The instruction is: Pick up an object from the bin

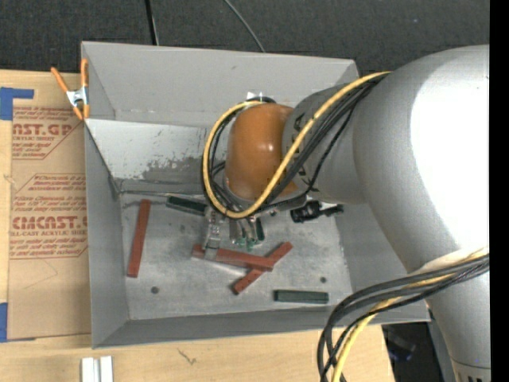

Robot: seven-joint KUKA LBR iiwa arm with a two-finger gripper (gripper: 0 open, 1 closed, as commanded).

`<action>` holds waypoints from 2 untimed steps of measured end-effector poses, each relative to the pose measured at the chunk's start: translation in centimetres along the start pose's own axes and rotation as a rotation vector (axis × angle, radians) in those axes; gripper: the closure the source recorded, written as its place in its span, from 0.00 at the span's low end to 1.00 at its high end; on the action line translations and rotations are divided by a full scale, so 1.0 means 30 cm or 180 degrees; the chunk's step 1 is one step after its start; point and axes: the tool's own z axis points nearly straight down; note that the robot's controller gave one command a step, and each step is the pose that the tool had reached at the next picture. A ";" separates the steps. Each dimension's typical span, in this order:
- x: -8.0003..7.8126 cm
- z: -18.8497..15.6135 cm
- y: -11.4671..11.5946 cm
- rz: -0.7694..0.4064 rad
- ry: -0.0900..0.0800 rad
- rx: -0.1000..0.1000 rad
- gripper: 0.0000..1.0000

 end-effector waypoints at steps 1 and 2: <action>0.000 0.000 0.000 0.0001 -0.0001 -0.0001 0.00; -0.001 0.001 0.001 0.0000 -0.0005 -0.0003 1.00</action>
Offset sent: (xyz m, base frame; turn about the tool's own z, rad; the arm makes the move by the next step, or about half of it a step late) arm 0.0000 0.0000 0.0000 0.0000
